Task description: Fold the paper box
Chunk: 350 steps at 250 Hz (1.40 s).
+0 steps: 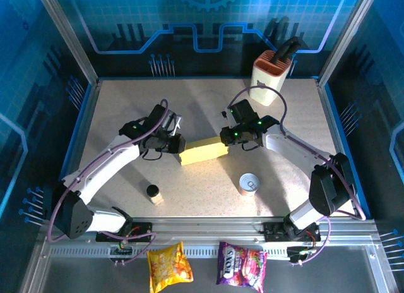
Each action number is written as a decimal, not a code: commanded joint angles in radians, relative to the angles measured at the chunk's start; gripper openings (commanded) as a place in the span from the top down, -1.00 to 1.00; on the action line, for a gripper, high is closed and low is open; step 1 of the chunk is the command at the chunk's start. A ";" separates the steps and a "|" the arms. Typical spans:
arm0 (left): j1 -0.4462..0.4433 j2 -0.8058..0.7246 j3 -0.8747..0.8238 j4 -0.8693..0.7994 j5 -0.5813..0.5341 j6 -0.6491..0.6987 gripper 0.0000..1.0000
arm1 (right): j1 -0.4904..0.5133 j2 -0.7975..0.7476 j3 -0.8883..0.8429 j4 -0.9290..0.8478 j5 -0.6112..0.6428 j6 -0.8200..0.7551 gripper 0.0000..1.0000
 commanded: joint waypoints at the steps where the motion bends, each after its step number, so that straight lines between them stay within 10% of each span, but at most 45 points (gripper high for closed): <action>1: 0.000 0.029 0.028 -0.049 0.005 -0.020 0.60 | -0.003 0.030 -0.012 -0.107 0.020 0.010 0.72; 235: 0.033 0.165 -0.034 -0.086 -0.073 0.016 0.90 | 0.000 0.030 -0.016 -0.119 0.015 0.015 0.73; 350: 0.046 0.080 0.115 -0.064 -0.025 -0.033 0.56 | -0.012 -0.012 0.140 -0.163 -0.039 -0.006 0.40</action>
